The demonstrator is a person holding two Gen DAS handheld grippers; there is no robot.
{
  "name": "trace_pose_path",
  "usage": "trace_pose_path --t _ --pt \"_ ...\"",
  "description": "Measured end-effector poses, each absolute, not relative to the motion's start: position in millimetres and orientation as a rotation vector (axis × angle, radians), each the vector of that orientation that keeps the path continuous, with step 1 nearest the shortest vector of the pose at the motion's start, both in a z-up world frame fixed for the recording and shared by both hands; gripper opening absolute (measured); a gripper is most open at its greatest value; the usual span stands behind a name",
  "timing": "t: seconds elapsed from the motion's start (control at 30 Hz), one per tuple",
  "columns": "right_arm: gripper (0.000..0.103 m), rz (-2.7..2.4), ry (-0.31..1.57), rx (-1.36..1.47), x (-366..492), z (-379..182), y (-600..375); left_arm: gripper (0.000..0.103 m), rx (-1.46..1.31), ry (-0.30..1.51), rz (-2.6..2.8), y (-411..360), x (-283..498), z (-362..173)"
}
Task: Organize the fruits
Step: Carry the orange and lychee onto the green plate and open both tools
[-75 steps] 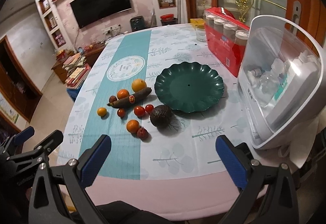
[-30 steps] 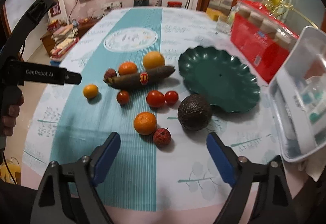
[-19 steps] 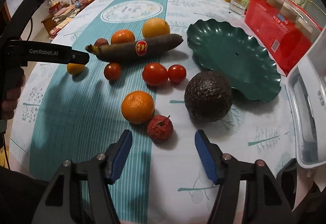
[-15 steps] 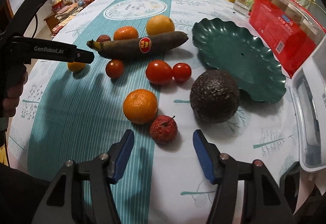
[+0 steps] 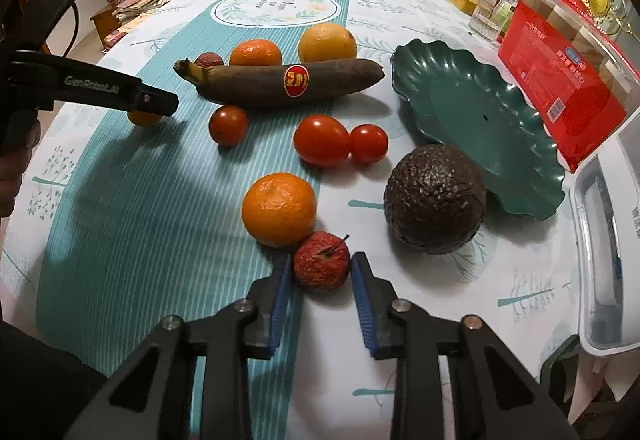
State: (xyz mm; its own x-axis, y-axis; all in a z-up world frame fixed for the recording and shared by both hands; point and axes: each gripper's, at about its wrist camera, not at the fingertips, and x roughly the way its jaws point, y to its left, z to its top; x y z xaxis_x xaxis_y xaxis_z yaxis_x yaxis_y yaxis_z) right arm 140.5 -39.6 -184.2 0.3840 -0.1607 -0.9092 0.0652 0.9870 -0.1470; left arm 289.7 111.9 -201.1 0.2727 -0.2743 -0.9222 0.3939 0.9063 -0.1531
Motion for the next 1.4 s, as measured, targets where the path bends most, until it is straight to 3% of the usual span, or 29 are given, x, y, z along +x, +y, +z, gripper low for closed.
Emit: trace_pose_path --t 0.67,1.4 --pt "0.030 -0.182 1.081 0.102 107 -133 -36 0.032 0.097 1.119 -0.418 137 210 -126" --pt "0.030 -0.099 1.070 0.207 138 -72 -150 0.032 0.020 1.120 -0.412 38 208 -59"
